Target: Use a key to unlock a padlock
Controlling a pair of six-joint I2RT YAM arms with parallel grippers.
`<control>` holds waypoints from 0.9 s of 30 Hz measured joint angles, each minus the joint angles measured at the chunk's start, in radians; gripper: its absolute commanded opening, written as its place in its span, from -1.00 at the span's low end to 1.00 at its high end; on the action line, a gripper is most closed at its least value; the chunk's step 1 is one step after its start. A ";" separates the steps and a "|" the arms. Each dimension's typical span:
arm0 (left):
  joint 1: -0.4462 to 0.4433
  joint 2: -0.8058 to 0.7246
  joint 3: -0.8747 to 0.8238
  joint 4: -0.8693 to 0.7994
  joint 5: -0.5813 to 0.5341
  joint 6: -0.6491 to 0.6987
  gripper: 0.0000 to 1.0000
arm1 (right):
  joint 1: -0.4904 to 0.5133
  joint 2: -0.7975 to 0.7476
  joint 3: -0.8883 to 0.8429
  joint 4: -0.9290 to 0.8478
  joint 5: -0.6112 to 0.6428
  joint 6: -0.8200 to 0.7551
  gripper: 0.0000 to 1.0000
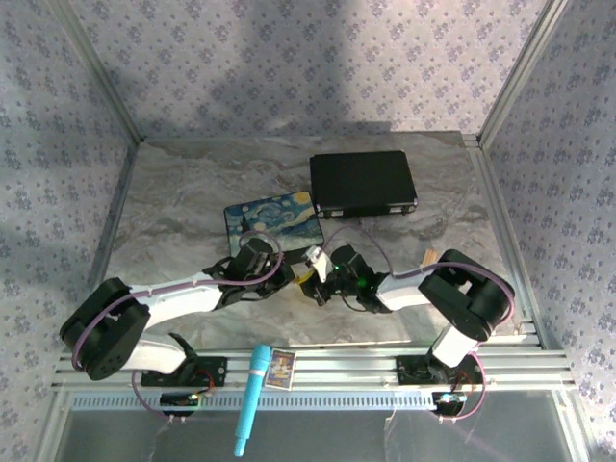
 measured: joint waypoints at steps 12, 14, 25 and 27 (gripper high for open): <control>-0.005 0.000 0.002 0.008 0.005 0.007 -1.00 | -0.048 -0.023 -0.012 -0.016 -0.042 0.039 -0.41; -0.005 0.002 0.002 0.008 0.005 0.007 -1.00 | -0.048 -0.023 -0.012 -0.017 -0.043 0.043 -0.39; -0.007 0.008 0.002 0.022 -0.002 0.014 -1.00 | -0.063 -0.006 -0.011 -0.006 -0.051 0.103 -0.19; -0.011 0.011 0.001 0.021 -0.004 0.014 -1.00 | -0.066 0.003 -0.011 0.001 -0.058 0.117 -0.18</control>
